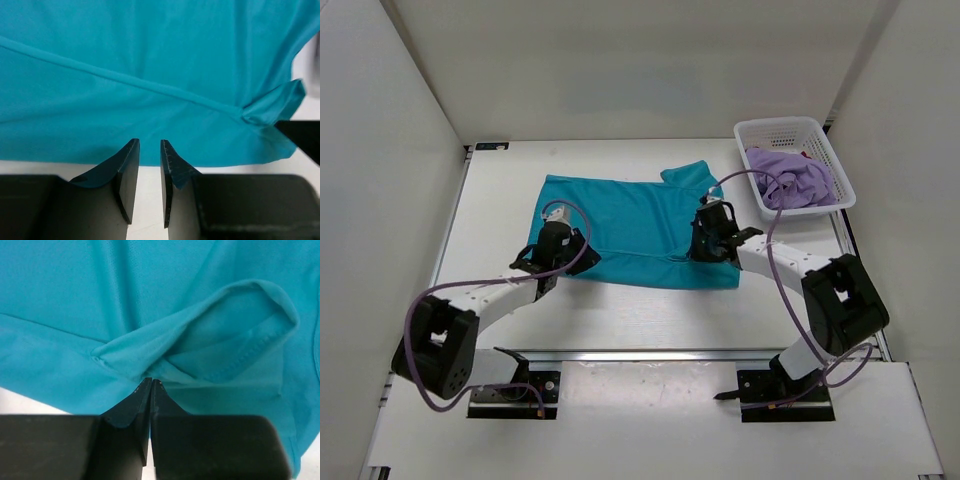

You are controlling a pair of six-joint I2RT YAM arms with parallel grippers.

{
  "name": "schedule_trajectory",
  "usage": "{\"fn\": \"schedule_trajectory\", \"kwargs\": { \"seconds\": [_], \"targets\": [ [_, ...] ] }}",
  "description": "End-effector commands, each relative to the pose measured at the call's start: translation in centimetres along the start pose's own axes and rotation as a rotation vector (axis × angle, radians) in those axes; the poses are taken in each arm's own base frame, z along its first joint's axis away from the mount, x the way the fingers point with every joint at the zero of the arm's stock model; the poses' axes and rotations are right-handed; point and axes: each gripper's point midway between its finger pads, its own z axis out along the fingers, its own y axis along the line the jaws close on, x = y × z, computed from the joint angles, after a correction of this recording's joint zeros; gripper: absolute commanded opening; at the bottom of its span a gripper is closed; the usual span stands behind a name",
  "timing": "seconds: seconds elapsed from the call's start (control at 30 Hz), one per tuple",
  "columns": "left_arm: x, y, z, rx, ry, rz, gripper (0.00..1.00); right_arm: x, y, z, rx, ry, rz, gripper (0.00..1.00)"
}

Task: Fold and stack the t-shirts
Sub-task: Fold the flattened tshirt in 1/3 of the way

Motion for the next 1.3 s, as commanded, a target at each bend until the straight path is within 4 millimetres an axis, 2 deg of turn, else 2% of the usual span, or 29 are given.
{"fn": "schedule_trajectory", "kwargs": {
  "seconds": [0.0, 0.13, 0.23, 0.27, 0.3, 0.33, 0.4, 0.47, 0.53, 0.6, 0.63, 0.7, 0.73, 0.77, 0.8, 0.83, 0.9, 0.93, 0.97, 1.0, 1.03, 1.1, 1.13, 1.2, 1.23, 1.27],
  "targets": [
    [0.3, -0.8, 1.0, 0.030, -0.002, 0.003, 0.34, -1.6, 1.4, 0.2, -0.016, -0.028, -0.034, 0.01],
    [1.5, -0.2, 1.0, 0.040, 0.023, -0.018, 0.33, -0.5, 1.9, 0.9, -0.023, 0.002, -0.038, 0.00],
    [1.3, 0.0, 0.9, 0.036, 0.015, -0.014, 0.34, -0.3, 1.7, 2.3, -0.030, 0.047, -0.032, 0.00],
    [1.2, -0.1, 0.9, 0.043, 0.013, -0.019, 0.34, -0.8, 1.6, 2.8, -0.023, 0.048, -0.028, 0.00],
    [1.0, -0.1, 0.9, 0.048, 0.012, -0.022, 0.34, -1.0, 2.4, 3.1, -0.050, 0.056, -0.033, 0.00],
    [1.0, -0.1, 0.8, 0.047, 0.011, -0.029, 0.34, -1.0, 2.4, 3.6, -0.051, 0.067, -0.027, 0.01],
    [0.5, 0.0, 0.7, 0.050, -0.004, -0.038, 0.34, -3.4, 3.6, 3.9, -0.071, 0.023, -0.040, 0.00],
    [0.7, 0.0, 0.7, 0.049, 0.001, -0.041, 0.34, -4.7, 4.3, 4.9, -0.081, 0.015, -0.039, 0.00],
    [0.6, -0.3, 0.6, 0.062, 0.001, -0.045, 0.35, -7.9, 5.7, 5.2, -0.105, -0.042, -0.047, 0.00],
    [0.6, -0.1, 0.6, 0.052, -0.004, -0.042, 0.35, -8.9, 6.2, 6.3, -0.098, -0.038, -0.045, 0.00],
    [0.6, -0.2, 0.5, 0.054, -0.004, -0.038, 0.36, -10.0, 6.6, 5.9, -0.106, -0.055, -0.054, 0.00],
    [0.4, -0.1, 0.2, 0.058, -0.009, -0.040, 0.37, -10.1, 6.5, 5.2, -0.084, -0.061, -0.070, 0.00],
    [0.2, 0.3, 0.2, 0.043, -0.022, -0.038, 0.37, -9.4, 6.1, 5.2, -0.061, -0.059, -0.077, 0.00],
    [0.2, 0.3, 0.1, 0.037, -0.022, -0.026, 0.37, -9.3, 6.1, 3.9, -0.054, -0.087, -0.086, 0.00],
    [0.1, 0.2, 0.0, 0.035, -0.030, -0.019, 0.37, -10.4, 5.9, 2.3, -0.055, -0.145, -0.075, 0.00],
    [-0.2, 0.2, 0.0, 0.031, -0.040, -0.015, 0.37, -8.5, 5.0, 2.4, -0.034, -0.122, -0.070, 0.01],
    [0.1, 0.0, 0.2, 0.029, -0.033, 0.003, 0.37, -7.5, 4.2, 0.6, -0.053, -0.155, -0.057, 0.04],
    [0.4, -0.4, 0.5, 0.035, -0.024, 0.018, 0.37, -7.5, 4.5, -0.3, -0.077, -0.167, -0.041, 0.03],
    [0.7, -0.5, 0.8, 0.030, -0.012, 0.019, 0.36, -6.4, 3.1, 0.1, -0.052, -0.142, -0.017, 0.00],
    [0.6, -0.7, 1.0, 0.037, -0.007, 0.021, 0.37, -5.6, 2.7, 0.0, -0.053, -0.127, -0.014, 0.00],
    [1.4, -1.3, 1.3, 0.047, 0.021, 0.032, 0.36, -5.3, 2.2, 0.0, -0.043, -0.118, -0.002, 0.00],
    [1.2, -1.6, 2.0, 0.035, 0.020, 0.040, 0.36, -3.5, 0.8, 0.6, -0.010, -0.077, 0.003, 0.00],
    [1.7, -1.2, 2.5, 0.023, 0.038, 0.043, 0.36, -3.3, 0.3, 0.3, 0.011, -0.085, 0.016, 0.00],
    [2.0, -0.7, 3.0, 0.017, 0.074, 0.007, 0.36, -1.0, -1.6, 0.7, 0.052, -0.043, 0.044, 0.01],
    [2.5, 0.5, 3.4, 0.002, 0.097, -0.039, 0.36, -1.1, -2.2, 0.4, 0.055, -0.051, 0.073, 0.00],
    [3.7, 1.8, 3.4, 0.002, 0.136, -0.076, 0.36, -0.1, -3.2, 0.5, 0.069, -0.039, 0.092, 0.00]
  ]
}}
